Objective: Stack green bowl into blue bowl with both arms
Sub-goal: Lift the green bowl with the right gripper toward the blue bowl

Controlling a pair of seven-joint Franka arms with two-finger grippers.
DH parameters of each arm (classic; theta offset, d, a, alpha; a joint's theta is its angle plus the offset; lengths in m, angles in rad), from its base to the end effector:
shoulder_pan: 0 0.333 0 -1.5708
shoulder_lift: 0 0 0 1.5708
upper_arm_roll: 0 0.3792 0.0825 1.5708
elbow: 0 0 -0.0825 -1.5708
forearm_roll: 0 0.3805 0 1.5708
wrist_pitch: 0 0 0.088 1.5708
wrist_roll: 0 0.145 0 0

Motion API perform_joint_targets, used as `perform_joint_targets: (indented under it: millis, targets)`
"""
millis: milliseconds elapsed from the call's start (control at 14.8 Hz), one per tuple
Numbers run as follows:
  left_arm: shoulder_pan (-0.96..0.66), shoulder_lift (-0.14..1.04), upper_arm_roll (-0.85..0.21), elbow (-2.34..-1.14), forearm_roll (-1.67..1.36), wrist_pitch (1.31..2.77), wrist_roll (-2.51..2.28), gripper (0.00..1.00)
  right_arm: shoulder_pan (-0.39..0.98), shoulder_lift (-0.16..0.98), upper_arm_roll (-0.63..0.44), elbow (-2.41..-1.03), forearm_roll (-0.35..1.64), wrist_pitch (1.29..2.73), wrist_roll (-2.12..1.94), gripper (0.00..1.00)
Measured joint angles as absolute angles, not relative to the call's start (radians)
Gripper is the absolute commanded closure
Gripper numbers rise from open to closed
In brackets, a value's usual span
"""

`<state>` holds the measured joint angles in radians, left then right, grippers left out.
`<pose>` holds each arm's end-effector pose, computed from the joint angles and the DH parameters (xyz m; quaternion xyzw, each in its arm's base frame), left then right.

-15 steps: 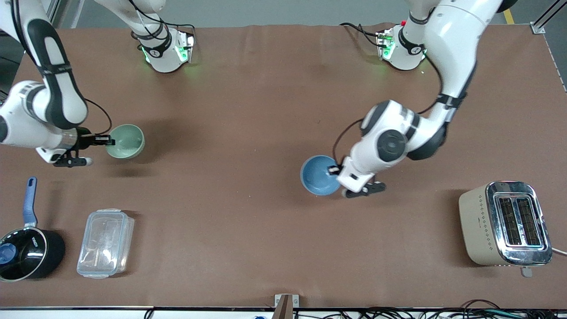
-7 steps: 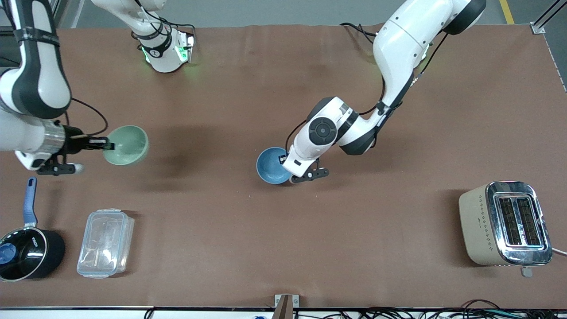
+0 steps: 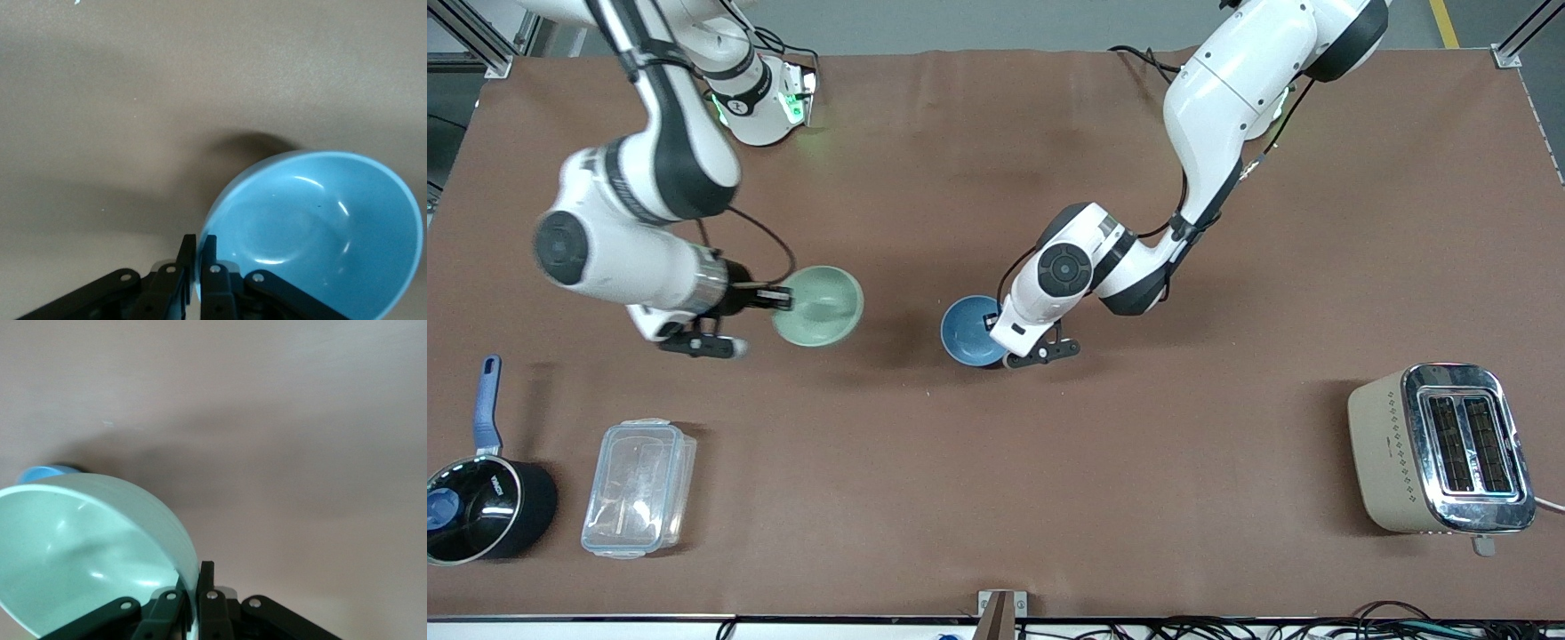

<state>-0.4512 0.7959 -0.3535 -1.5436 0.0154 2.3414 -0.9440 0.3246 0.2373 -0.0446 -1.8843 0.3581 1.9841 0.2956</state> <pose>0.5545 -0.5088 0.2168 0.9860 0.1158 -0.0755 0.0937 0.5737 0.2021 0.4027 -0.9819 0.0899 0.1077 0.1273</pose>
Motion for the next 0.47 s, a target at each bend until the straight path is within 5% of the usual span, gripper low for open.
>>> perform_joint_targets:
  millis: [68,473]
  targets:
    - [-0.451,0.796,-0.353,-1.542,0.015,2.347,-0.947,0.00,0.360,0.266,-0.045,-1.884,0.391,2.029,0.327,0.99]
    - [-0.389,0.698,-0.340,-1.490,0.112,2.271,-0.967,0.00,0.525,0.408,-0.046,-1.807,0.437,2.108,0.555,0.98]
